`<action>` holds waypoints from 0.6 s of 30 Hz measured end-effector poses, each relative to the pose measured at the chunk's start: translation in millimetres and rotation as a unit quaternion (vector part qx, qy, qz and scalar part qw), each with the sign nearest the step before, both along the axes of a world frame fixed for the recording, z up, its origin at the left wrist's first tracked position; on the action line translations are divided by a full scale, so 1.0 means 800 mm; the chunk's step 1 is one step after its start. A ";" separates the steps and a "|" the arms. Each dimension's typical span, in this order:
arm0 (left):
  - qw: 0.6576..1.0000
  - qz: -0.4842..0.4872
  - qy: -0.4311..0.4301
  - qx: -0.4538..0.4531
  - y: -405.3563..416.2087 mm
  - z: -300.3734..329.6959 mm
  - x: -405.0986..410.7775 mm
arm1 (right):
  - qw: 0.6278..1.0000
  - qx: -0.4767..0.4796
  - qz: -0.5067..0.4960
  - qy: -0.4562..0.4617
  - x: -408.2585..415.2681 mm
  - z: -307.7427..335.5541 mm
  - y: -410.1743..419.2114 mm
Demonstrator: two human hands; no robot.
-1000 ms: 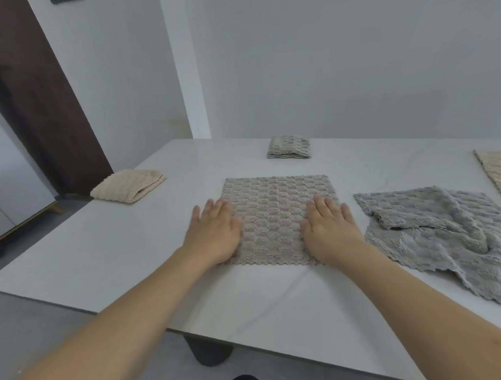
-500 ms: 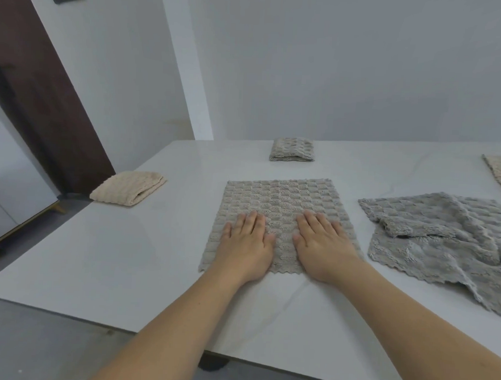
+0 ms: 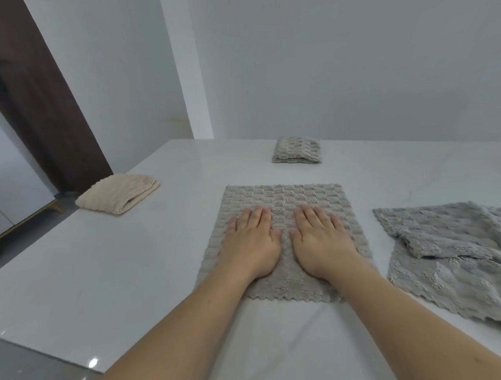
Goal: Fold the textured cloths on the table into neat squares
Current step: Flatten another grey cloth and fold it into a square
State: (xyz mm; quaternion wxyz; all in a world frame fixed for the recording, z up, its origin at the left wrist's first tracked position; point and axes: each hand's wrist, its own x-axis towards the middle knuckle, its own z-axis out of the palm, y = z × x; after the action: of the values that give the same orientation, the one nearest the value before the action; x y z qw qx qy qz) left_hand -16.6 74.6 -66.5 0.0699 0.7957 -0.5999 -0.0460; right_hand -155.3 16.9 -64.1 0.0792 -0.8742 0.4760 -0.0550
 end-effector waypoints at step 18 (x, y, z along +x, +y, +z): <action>0.997 0.047 -0.046 0.031 0.043 0.047 0.058 | 0.996 0.017 -0.018 0.081 -0.059 0.045 -0.014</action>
State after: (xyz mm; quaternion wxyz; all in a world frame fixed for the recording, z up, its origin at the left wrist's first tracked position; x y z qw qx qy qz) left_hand 30.0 108.8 -28.5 0.0196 0.8262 -0.5625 -0.0246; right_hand -202.4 6.0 -28.4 0.0540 -0.8658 0.4969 0.0224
